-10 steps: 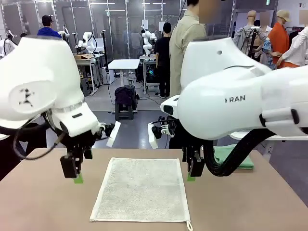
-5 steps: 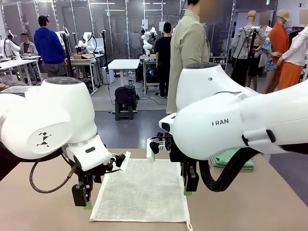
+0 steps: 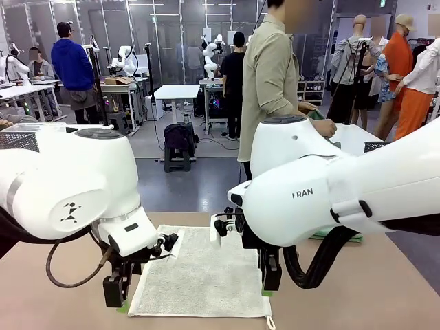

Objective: Fold the towels and place them in the basket.
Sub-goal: When a person lays out a Towel with hook on the table, fold it in half twice.

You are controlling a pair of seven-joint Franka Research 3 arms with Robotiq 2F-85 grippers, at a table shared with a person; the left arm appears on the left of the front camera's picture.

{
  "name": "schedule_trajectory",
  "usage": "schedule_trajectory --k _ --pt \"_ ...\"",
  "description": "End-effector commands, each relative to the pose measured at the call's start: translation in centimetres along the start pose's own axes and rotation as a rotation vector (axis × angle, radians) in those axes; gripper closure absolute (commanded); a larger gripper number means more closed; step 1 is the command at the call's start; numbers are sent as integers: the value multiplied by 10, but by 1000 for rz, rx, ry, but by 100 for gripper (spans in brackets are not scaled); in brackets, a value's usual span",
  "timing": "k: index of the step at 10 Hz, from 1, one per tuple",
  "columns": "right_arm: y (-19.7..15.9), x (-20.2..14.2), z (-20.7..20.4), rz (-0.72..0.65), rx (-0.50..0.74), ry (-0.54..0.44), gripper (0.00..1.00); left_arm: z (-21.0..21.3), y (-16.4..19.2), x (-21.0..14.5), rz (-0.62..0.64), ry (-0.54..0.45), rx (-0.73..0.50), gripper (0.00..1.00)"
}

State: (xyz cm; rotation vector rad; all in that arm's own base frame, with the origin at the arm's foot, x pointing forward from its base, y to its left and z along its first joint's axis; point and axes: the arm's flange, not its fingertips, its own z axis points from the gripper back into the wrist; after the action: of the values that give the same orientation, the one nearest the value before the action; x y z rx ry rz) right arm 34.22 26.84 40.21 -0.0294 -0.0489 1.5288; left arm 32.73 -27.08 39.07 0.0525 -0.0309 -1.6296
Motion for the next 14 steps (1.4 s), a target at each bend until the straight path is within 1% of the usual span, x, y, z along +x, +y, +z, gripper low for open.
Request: schedule_trajectory --k 1,4,7,14 --pt "0 -1 -14 -31 1 -25 27 -20 -1 -6 54 -32 18 0" --pt "-4 -5 -35 -39 7 -36 27 -47 3 -17 56 -45 39 0" --pt "-7 -5 -57 -46 16 -28 27 -69 7 -10 32 -35 41 0" --pt "-3 -8 -86 -42 38 -18 27 -85 12 -9 23 -40 54 0"
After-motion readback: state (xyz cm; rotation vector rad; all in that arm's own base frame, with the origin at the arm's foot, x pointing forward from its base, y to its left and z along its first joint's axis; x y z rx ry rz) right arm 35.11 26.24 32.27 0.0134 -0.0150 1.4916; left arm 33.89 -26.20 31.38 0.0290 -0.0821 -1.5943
